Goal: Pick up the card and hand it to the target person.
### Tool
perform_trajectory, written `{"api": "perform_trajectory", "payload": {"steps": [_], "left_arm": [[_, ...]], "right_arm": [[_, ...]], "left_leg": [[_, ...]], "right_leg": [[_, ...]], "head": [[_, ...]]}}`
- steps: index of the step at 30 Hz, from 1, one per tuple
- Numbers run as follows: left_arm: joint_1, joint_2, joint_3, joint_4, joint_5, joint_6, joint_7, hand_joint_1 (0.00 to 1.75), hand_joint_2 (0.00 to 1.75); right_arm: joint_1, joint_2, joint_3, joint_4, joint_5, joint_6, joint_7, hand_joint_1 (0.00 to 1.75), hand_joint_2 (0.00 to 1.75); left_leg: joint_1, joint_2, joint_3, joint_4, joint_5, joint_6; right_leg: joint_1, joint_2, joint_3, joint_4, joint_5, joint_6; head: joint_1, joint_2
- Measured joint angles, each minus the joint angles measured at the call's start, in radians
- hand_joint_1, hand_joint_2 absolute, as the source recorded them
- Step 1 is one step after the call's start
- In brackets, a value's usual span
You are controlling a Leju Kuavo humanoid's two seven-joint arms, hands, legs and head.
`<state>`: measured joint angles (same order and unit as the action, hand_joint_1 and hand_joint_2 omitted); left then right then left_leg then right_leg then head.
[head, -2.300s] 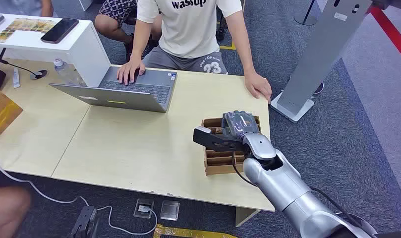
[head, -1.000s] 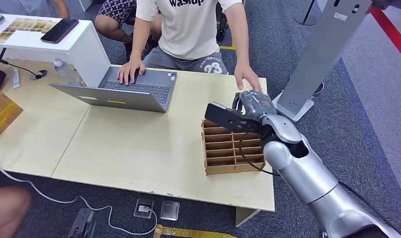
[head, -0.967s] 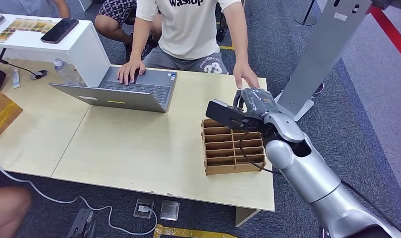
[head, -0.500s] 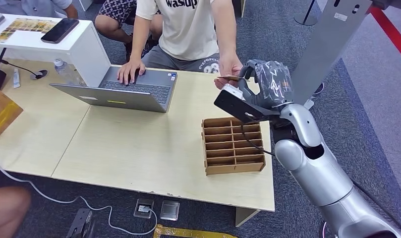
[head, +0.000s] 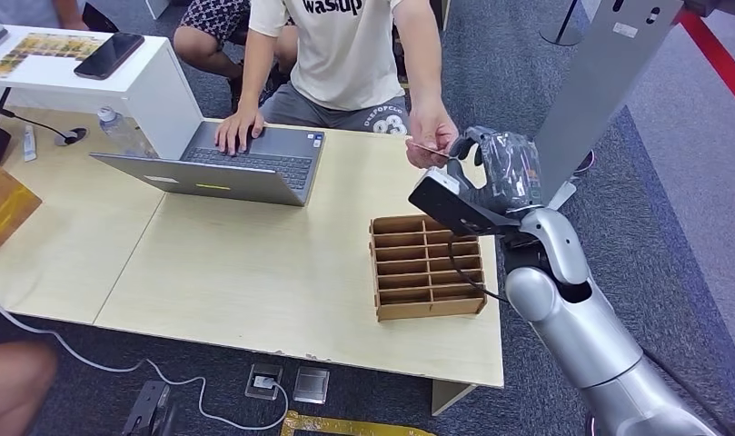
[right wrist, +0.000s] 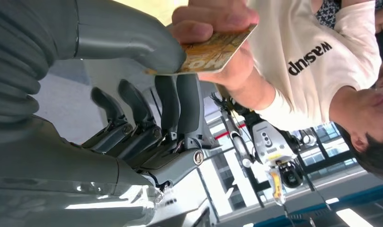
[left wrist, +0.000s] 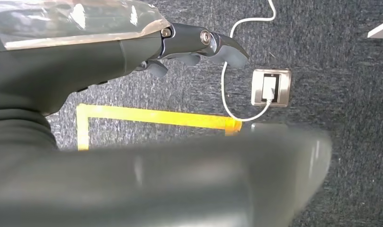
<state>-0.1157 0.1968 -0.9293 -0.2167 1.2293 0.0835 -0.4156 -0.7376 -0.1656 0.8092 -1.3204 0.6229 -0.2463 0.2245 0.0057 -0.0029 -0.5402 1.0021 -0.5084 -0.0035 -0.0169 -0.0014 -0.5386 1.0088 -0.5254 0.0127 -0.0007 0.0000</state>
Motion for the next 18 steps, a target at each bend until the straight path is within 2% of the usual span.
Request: {"api": "perform_trajectory", "payload": {"steps": [2,6,13,18], "left_arm": [[0.001,0.0,0.0,0.0,-0.001,-0.001,-0.002,0.0,1.75],[0.002,0.0,0.0,0.0,-0.001,-0.003,-0.013,0.0,0.0],[0.01,0.002,0.001,0.0,0.002,0.001,-0.018,0.0,0.0],[0.015,0.003,0.004,0.0,0.006,0.001,-0.018,0.0,0.0]], "right_arm": [[0.012,-0.001,-0.01,-0.001,-0.049,0.003,-0.015,0.0,1.75],[0.039,-0.004,-0.032,-0.009,-0.209,0.017,-0.066,0.0,1.75],[0.103,-0.029,-0.075,-0.049,-0.581,0.044,-0.155,0.0,1.75],[0.166,-0.055,-0.105,-0.086,-0.783,0.049,-0.207,0.0,1.75]], "left_leg": [[0.0,0.0,0.0,0.0,0.0,0.0],[0.0,0.0,0.0,0.0,0.0,0.0],[0.0,0.0,0.001,0.0,0.0,0.0],[0.0,0.0,0.0,0.0,0.0,0.0]], "right_leg": [[0.0,0.0,0.0,0.0,0.0,0.0],[0.0,0.0,0.0,0.0,0.0,0.0],[0.0,0.0,0.0,0.0,0.0,0.0],[0.0,0.0,0.0,0.0,0.0,0.0]], "head": [[0.0,0.0],[0.0,0.0],[-0.001,0.0],[-0.001,0.0]]}}
